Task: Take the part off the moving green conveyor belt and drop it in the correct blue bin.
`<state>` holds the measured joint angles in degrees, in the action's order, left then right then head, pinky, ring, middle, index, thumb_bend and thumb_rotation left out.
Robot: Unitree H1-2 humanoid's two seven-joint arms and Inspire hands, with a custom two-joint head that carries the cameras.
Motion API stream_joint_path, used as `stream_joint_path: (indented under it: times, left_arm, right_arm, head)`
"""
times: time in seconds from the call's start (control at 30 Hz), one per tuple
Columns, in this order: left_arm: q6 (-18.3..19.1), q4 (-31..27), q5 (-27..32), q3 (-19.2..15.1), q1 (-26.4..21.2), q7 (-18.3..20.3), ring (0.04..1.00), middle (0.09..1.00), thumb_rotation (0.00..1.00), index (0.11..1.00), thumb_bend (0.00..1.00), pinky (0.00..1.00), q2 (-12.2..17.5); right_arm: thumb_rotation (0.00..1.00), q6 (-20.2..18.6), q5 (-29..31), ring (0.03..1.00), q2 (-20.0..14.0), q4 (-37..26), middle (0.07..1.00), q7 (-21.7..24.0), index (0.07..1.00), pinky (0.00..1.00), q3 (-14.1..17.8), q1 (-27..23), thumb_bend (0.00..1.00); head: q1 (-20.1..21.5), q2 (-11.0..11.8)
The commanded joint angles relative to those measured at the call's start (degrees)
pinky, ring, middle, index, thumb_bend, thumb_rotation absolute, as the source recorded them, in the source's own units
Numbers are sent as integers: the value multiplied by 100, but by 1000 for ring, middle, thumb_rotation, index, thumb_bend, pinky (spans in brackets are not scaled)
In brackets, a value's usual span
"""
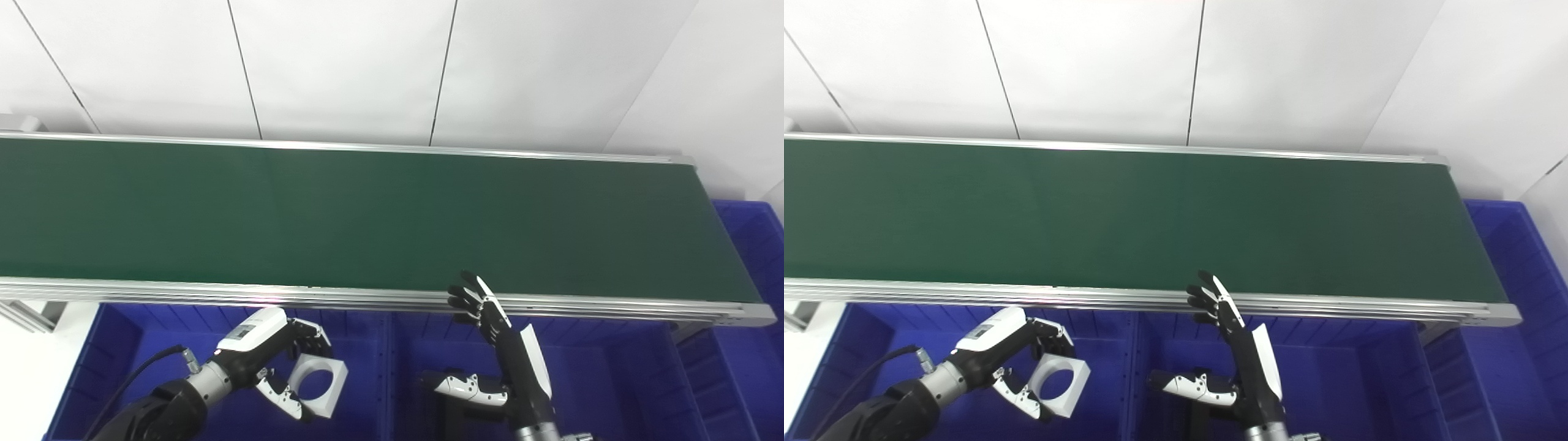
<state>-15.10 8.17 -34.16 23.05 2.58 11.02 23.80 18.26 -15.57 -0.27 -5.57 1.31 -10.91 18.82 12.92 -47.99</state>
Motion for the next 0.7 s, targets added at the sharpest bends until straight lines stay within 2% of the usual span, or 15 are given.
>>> stream_joint_path:
  times: [0.0, 0.03, 0.07, 0.1, 0.17, 0.27, 0.37, 0.53, 0.6, 0.67]
  left_arm:
    - [204, -299, -244, -12, -58, 34, 538, 616, 32, 515, 501, 517, 48]
    - [318, -352, -315, -10, -47, 90, 626, 696, 59, 504, 506, 543, 39]
    - [592, -455, -469, 21, -48, 262, 633, 703, 61, 503, 506, 546, 34]
    - [786, -526, -570, 43, -50, 385, 670, 750, 177, 686, 569, 561, 30]
    - [1143, -638, -805, 112, -70, 603, 697, 781, 252, 787, 613, 569, 12]
    - [1410, -739, -1030, 179, -90, 754, 777, 825, 309, 849, 667, 638, -3]
    - [1518, -783, -1113, 207, -109, 871, 839, 886, 382, 878, 714, 689, 14]
    - [1283, -841, -983, 172, -101, 924, 900, 951, 516, 925, 852, 734, 149]
    - [980, -819, -585, 45, -53, 841, 906, 950, 522, 929, 937, 806, 183]
    - [593, -736, -109, -105, -5, 723, 890, 929, 504, 917, 967, 797, 188]
  right_arm:
    - [352, 3, 44, 812, 40, -204, 840, -63, 933, 726, 7, -14, 877]
    - [350, -1, 50, 814, 37, -213, 841, -57, 934, 728, 6, -12, 875]
    - [350, -16, 47, 814, 34, -223, 841, -52, 934, 728, 7, -10, 875]
    - [354, -26, 42, 813, 33, -229, 841, -51, 936, 726, 7, -9, 876]
    - [358, -23, 17, 812, 32, -233, 840, -59, 935, 725, 7, -9, 877]
    - [362, -22, -2, 810, 31, -243, 840, -62, 934, 723, 4, -2, 874]
    - [352, 1, 48, 813, 37, -227, 841, -53, 933, 727, 1, -8, 873]
    - [355, 10, 56, 812, 60, -212, 840, -67, 930, 728, -4, -7, 880]
    - [351, 12, 39, 807, 72, -224, 836, -79, 925, 720, -7, 2, 884]
    - [349, -28, 32, 808, 74, -252, 838, -65, 926, 720, -14, 13, 886]
  head:
    - [3, -23]
    - [-3, -33]
    - [-3, -33]
    - [-3, -33]
    - [-3, -33]
    - [-17, -48]
    - [-16, -46]
    - [17, -51]
    - [39, -55]
    - [78, -58]
